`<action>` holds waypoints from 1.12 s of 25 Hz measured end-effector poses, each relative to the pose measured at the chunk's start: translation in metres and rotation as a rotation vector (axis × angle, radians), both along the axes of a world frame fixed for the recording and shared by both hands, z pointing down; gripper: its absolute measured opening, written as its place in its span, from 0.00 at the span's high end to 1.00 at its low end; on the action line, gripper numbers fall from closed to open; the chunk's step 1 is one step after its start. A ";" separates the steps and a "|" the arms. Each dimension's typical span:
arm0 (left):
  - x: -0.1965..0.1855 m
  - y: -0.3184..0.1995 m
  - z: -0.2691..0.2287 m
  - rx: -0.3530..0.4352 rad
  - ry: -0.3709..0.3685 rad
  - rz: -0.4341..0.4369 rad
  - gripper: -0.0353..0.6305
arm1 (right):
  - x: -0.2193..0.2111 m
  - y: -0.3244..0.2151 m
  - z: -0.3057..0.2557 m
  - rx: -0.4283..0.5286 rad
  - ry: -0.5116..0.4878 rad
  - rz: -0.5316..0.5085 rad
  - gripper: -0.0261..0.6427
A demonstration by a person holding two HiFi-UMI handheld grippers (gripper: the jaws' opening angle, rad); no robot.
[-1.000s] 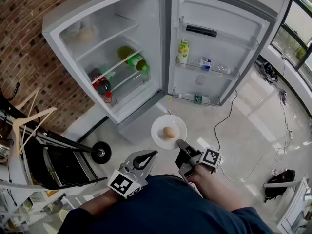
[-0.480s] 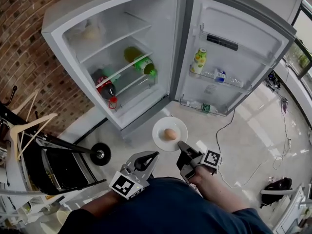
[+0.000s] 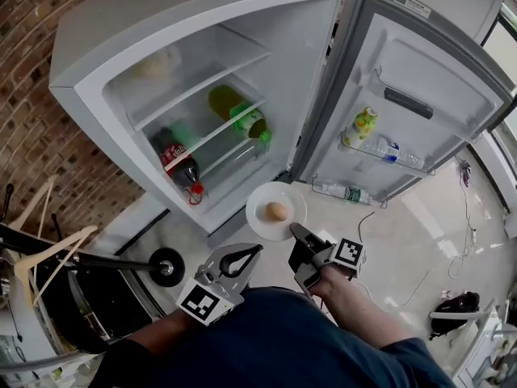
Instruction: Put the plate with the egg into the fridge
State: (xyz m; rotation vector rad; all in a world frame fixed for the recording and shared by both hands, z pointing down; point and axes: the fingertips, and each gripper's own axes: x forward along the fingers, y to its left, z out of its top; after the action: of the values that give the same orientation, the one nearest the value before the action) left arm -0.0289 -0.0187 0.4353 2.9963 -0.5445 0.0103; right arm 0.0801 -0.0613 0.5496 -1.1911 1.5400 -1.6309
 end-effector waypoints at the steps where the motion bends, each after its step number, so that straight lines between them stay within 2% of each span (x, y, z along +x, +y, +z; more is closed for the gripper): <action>1: -0.005 -0.008 0.000 0.000 0.000 0.001 0.94 | -0.004 -0.009 -0.002 -0.002 0.007 0.003 0.93; 9: -0.022 -0.047 0.006 -0.020 -0.008 -0.044 0.94 | -0.026 -0.065 -0.011 0.004 -0.010 -0.053 0.93; 20: -0.018 -0.088 0.002 -0.017 -0.026 -0.208 0.94 | -0.035 -0.138 -0.018 0.009 -0.015 -0.208 0.93; 28: -0.024 -0.105 0.000 -0.013 -0.030 -0.330 0.94 | -0.051 -0.190 -0.022 0.021 -0.046 -0.283 0.93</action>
State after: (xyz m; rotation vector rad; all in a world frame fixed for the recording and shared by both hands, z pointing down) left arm -0.0526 -0.1234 0.4353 2.8584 -1.0286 0.0342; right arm 0.0290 -0.2515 0.5276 -0.9503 1.7551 -1.8011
